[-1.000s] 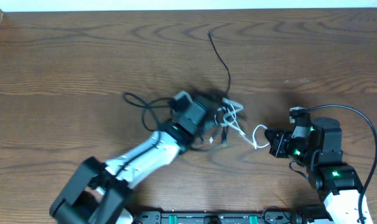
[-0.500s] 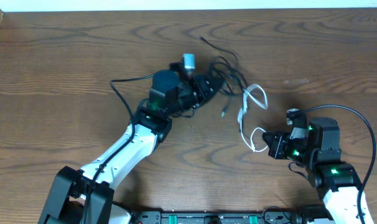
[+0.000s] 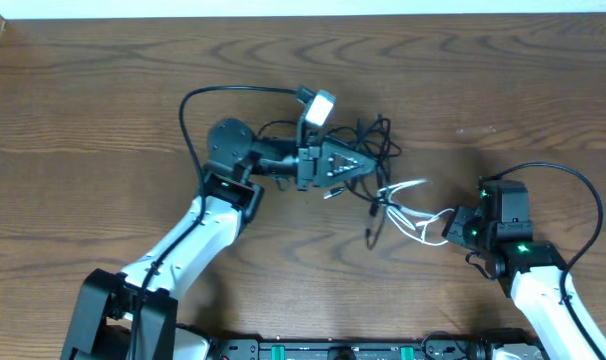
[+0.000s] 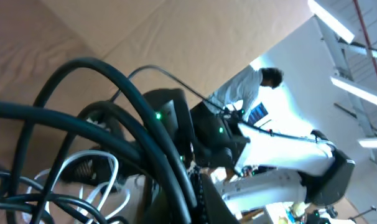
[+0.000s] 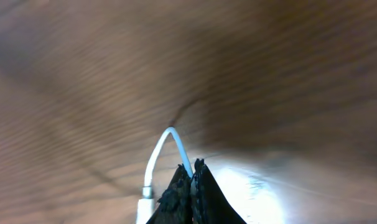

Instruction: Untangle cables

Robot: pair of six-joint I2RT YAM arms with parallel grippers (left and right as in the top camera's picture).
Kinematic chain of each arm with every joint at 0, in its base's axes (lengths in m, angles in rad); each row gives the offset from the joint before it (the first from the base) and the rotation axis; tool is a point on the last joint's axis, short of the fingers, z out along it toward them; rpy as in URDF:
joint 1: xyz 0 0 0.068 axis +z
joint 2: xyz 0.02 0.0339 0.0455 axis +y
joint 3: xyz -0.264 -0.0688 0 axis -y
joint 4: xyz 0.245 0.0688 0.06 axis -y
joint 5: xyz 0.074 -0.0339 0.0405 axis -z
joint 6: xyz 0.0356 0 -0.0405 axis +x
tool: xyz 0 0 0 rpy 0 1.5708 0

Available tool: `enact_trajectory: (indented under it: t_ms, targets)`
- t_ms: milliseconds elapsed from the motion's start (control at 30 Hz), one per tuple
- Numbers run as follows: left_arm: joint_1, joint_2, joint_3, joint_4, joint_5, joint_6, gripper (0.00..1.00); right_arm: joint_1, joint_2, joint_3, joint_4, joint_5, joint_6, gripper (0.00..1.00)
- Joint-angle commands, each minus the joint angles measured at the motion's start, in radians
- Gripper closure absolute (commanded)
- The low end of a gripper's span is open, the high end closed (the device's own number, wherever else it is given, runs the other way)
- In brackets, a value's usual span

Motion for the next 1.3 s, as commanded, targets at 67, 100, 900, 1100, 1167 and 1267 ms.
enact_trajectory:
  t_ms: [67, 100, 900, 1100, 1167, 1267]
  targets:
    - [0.079, -0.011, 0.009, 0.006, 0.137, -0.005, 0.92, -0.036, -0.011, 0.005, 0.015, 0.180, 0.040, 0.99]
    - [0.089, -0.011, 0.009, 0.005, 0.151, -0.005, 0.92, -0.047, -0.017, 0.008, 0.016, 0.191, 0.040, 0.99]
    - [0.204, -0.011, 0.009, 0.006, 0.205, 0.000, 0.92, -0.511, -0.185, 0.122, -0.077, -0.116, 0.207, 0.44]
    - [0.204, -0.011, 0.009, 0.006, 0.199, 0.023, 0.92, -0.505, -0.185, 0.122, -0.037, -0.708, 0.174, 0.25]
    - [0.204, -0.011, 0.009, 0.006, 0.175, 0.022, 0.92, -0.492, -0.185, 0.122, 0.015, -0.866, 0.119, 0.21]
    - [0.204, -0.011, 0.009, 0.005, 0.124, 0.021, 0.92, -0.463, -0.185, 0.122, 0.091, -1.025, 0.071, 0.17]
